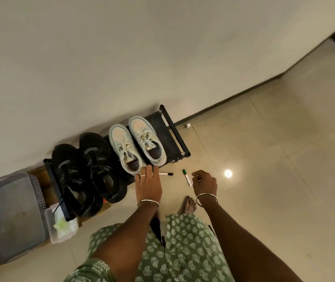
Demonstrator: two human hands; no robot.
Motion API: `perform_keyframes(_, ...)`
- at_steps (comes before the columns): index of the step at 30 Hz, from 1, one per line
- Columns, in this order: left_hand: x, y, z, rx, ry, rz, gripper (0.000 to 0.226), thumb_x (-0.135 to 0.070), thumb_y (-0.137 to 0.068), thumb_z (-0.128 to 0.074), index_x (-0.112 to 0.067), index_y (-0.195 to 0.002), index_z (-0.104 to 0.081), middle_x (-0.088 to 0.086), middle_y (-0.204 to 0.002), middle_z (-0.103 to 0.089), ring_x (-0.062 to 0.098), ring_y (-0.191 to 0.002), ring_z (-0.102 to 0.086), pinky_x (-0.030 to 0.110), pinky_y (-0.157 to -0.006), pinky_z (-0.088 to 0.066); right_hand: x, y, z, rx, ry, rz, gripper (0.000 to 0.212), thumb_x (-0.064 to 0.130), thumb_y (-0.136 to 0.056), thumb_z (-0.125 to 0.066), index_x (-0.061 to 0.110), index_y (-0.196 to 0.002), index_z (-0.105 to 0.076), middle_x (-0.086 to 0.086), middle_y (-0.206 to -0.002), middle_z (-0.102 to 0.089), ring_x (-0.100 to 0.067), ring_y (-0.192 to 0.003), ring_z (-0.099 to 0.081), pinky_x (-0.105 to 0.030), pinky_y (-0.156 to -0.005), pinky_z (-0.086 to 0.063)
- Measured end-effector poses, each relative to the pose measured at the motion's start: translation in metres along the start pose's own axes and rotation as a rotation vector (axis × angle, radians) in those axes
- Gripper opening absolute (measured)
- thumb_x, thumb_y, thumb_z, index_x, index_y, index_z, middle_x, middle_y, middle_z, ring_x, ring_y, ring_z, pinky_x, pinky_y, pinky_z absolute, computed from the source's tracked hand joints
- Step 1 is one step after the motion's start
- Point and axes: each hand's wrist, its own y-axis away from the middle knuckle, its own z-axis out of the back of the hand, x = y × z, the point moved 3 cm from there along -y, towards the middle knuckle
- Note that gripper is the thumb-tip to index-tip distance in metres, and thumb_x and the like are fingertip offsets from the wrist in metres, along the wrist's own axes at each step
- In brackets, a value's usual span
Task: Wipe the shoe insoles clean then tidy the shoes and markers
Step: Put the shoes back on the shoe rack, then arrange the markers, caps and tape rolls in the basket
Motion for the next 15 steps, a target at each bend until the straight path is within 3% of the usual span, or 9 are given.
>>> perform_keyframes(6,-0.076,0.012,-0.011,0.116,-0.011,-0.097,0.032,-0.013,-0.08,-0.06,-0.018,-0.112,-0.061,0.006,-0.109,-0.06,0.027,-0.094,-0.059,0.039,-0.077,-0.044,-0.104,0.004,0.039,0.048,-0.001,-0.231,0.021,0.009,-0.086,-0.06,0.019,-0.095,-0.076,-0.008,-0.093,-0.075,-0.031,-0.09,-0.068,-0.032,-0.078,-0.051)
perform_keyframes(11,-0.127,0.015,-0.033,0.26,0.038,-0.073,0.037,-0.02,-0.087,-0.05,-0.022,-0.123,-0.055,0.002,-0.123,-0.055,0.024,-0.112,-0.056,0.037,-0.088,-0.044,-0.16,-0.01,0.055,0.051,-0.006,-0.319,0.023,0.009,-0.085,-0.059,0.023,-0.092,-0.076,-0.01,-0.094,-0.075,-0.033,-0.092,-0.067,-0.034,-0.079,-0.051)
perform_keyframes(15,-0.146,0.004,-0.059,0.285,0.062,-0.063,0.039,-0.021,-0.089,-0.044,-0.023,-0.127,-0.053,0.002,-0.13,-0.054,0.023,-0.115,-0.055,0.037,-0.092,-0.041,-0.183,-0.032,0.045,0.069,-0.024,-0.327,0.023,0.008,-0.085,-0.06,0.021,-0.094,-0.077,-0.01,-0.094,-0.075,-0.033,-0.093,-0.067,-0.034,-0.081,-0.052)
